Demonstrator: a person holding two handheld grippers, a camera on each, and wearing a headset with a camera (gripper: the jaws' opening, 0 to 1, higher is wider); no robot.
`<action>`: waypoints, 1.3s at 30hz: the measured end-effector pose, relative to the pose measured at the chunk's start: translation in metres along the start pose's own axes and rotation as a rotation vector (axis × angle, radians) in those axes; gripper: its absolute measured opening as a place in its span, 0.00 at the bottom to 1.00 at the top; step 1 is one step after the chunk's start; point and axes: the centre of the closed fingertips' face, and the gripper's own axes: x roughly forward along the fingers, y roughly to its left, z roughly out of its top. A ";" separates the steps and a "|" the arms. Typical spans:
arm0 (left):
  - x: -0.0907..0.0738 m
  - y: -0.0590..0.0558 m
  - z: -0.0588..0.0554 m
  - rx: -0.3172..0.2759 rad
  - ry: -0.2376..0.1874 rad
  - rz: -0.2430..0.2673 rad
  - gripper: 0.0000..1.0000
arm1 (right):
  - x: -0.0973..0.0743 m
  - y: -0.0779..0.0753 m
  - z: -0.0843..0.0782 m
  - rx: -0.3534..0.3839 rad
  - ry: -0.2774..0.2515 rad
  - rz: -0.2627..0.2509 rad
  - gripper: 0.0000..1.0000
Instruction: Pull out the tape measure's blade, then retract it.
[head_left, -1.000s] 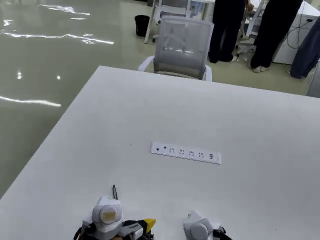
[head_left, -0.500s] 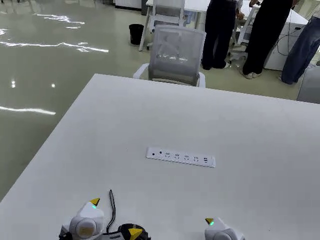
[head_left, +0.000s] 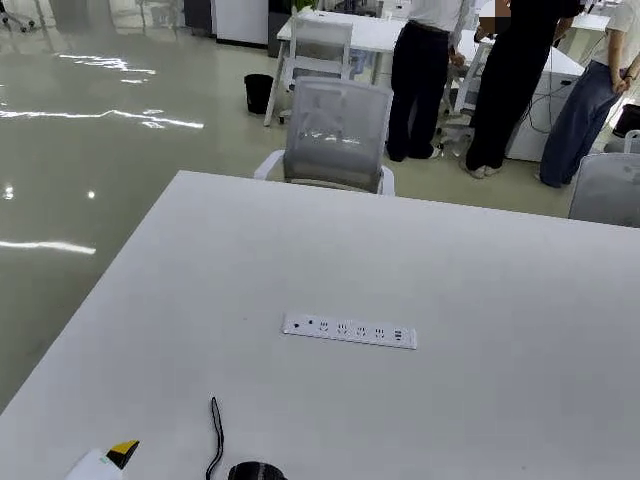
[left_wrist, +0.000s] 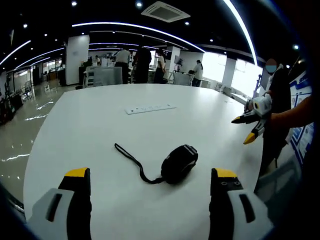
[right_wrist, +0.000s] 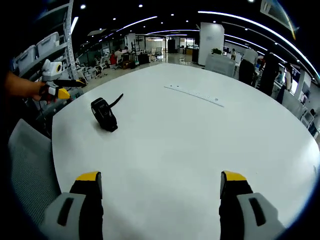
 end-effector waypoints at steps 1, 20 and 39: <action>-0.003 0.000 0.000 0.011 -0.010 -0.005 0.99 | -0.004 0.000 0.001 0.004 -0.005 -0.005 1.00; -0.103 0.027 -0.052 0.001 -0.004 0.012 0.99 | -0.081 0.033 -0.031 0.037 -0.080 -0.082 1.00; -0.135 0.056 -0.054 -0.032 -0.034 0.004 0.99 | -0.116 0.049 -0.055 0.110 -0.087 -0.133 1.00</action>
